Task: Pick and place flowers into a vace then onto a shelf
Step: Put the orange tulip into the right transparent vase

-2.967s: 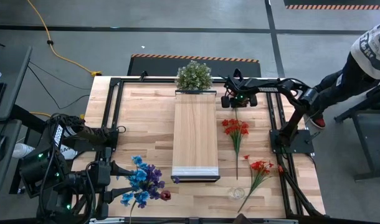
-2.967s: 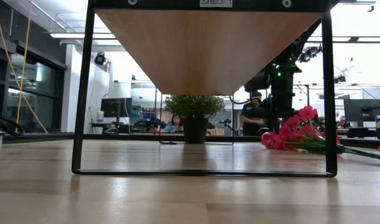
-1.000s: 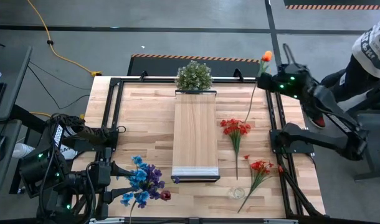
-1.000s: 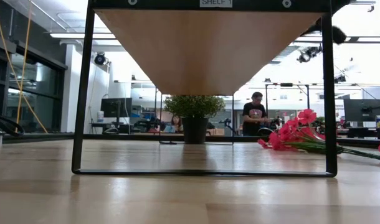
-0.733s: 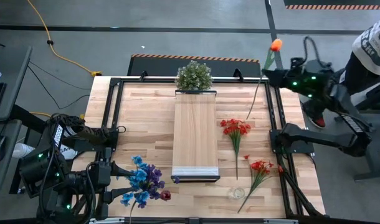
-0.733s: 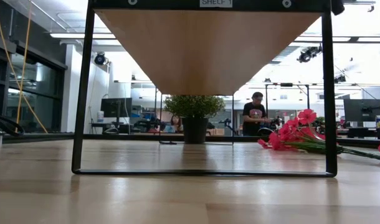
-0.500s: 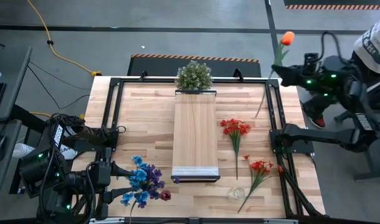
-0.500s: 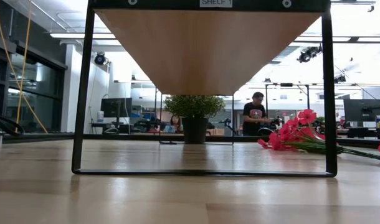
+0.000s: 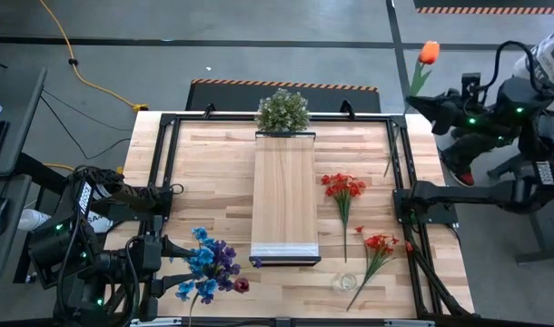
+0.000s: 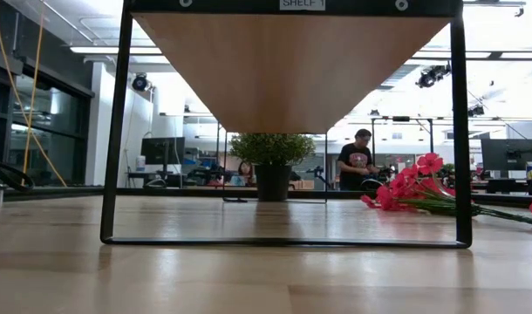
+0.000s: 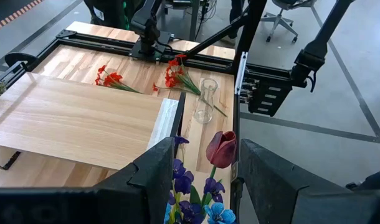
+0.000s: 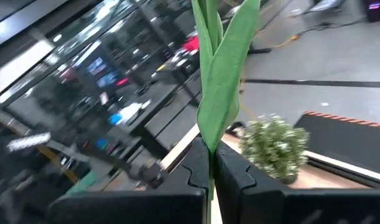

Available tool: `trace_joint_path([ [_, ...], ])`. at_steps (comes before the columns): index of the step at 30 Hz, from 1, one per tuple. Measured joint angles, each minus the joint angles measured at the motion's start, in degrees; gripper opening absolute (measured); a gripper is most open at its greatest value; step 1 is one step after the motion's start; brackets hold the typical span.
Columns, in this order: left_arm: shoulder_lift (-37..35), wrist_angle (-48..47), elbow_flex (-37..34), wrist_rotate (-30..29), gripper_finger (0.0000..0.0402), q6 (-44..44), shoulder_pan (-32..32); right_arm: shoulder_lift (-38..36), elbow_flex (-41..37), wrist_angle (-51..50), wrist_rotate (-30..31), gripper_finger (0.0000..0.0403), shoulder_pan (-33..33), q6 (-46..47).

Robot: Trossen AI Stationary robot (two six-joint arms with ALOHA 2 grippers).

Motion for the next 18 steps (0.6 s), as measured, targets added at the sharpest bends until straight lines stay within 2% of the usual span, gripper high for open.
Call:
trace_joint_path([
  [10, 0.0, 0.0, 0.0, -0.2, 0.0216, -0.02, 0.0, 1.28, -0.04, 5.84, -11.02, 0.0, 6.23, -6.51],
  [18, 0.0, 0.0, 0.0, -2.91, 0.0216, -0.02, 0.0, 1.56, -0.56, 10.18, -14.33, 0.0, 13.52, -11.74],
])
